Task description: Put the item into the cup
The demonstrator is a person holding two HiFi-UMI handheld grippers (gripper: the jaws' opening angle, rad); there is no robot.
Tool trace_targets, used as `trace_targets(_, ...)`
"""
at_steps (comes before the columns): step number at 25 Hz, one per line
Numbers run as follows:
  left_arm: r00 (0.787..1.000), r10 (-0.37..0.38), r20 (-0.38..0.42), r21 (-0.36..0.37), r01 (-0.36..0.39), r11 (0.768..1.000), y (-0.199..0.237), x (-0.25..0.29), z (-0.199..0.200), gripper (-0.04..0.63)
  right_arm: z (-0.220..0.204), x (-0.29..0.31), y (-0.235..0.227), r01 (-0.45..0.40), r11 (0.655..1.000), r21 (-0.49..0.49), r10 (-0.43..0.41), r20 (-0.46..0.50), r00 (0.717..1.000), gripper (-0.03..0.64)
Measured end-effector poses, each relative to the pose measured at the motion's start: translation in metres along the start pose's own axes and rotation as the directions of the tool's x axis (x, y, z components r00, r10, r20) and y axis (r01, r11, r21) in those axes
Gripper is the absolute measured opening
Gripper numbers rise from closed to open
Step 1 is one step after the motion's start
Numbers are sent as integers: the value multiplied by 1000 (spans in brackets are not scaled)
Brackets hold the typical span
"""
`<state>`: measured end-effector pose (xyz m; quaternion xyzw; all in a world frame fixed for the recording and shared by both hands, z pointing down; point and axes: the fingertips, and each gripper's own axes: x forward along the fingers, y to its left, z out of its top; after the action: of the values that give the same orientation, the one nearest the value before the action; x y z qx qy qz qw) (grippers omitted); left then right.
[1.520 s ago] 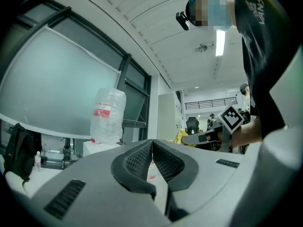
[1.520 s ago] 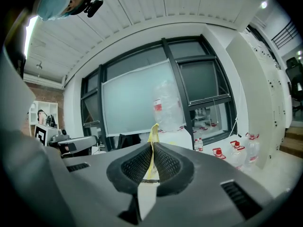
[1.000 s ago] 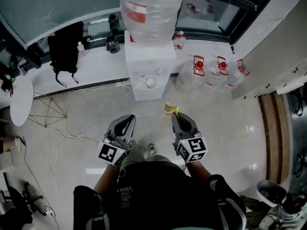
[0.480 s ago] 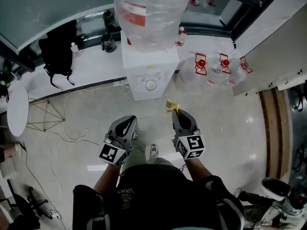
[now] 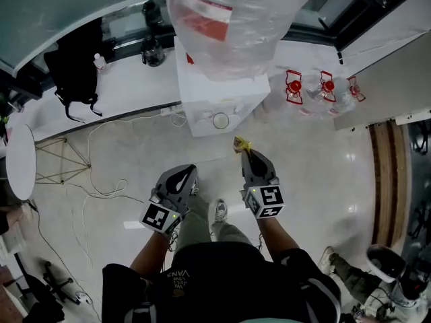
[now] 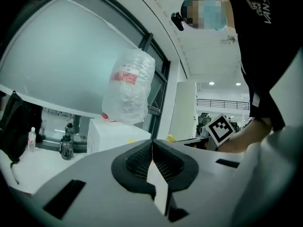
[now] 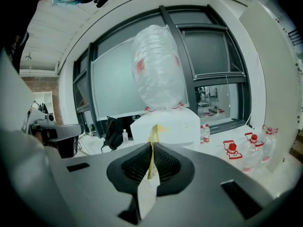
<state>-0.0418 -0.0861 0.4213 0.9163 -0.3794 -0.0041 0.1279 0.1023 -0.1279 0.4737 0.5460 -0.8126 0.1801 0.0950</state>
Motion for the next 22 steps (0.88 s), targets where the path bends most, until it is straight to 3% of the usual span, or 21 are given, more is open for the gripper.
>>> trace_targets(22, 999, 14, -32, -82, -16, 996, 108, 41, -87, 20, -110, 162, -40, 99, 995, -11, -99, -110, 989, 48)
